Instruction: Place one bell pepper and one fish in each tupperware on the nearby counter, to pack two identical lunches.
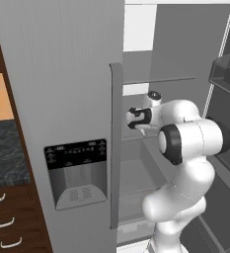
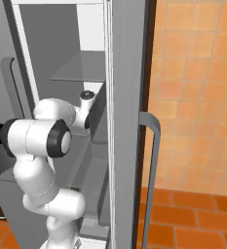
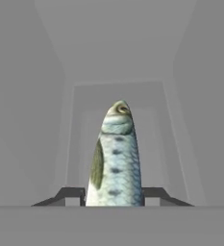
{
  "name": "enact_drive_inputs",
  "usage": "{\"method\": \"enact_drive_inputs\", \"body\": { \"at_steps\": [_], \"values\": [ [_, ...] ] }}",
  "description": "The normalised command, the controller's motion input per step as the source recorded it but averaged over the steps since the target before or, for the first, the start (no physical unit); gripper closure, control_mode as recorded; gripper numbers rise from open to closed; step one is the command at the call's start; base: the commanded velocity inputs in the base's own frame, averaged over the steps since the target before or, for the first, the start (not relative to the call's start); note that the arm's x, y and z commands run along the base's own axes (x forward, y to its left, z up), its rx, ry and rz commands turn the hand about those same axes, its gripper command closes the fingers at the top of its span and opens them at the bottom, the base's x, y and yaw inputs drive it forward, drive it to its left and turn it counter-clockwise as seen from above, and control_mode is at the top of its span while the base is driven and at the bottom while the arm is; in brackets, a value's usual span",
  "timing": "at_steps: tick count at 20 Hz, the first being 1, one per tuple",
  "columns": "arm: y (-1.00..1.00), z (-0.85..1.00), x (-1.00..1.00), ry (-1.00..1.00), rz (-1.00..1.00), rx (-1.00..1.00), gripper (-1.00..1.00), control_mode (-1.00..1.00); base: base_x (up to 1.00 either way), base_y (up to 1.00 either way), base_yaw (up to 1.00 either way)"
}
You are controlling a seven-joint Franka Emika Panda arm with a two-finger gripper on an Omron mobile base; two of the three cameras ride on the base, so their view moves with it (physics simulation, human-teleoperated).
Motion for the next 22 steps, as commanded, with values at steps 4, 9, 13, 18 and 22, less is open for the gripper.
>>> {"method": "enact_drive_inputs", "body": {
  "at_steps": [4, 9, 13, 18, 22],
  "values": [
    [-0.31, 0.02, -1.00, 0.00, -0.22, 0.01, 1.00, -1.00, 0.00, 0.00, 0.00],
    [-0.02, 0.35, -1.00, 0.00, -0.10, 0.01, 1.00, -1.00, 0.00, 0.00, 0.00],
    [0.00, 0.65, -1.00, 0.00, -0.03, 0.01, 1.00, -1.00, 0.00, 0.00, 0.00],
    [0.14, 0.79, -1.00, 0.02, 0.06, 0.00, 1.00, -1.00, 0.00, 0.00, 0.00],
    [0.29, 0.62, -1.00, 0.01, 0.13, -0.01, 1.00, -1.00, 0.00, 0.00, 0.00]
  ]
}}
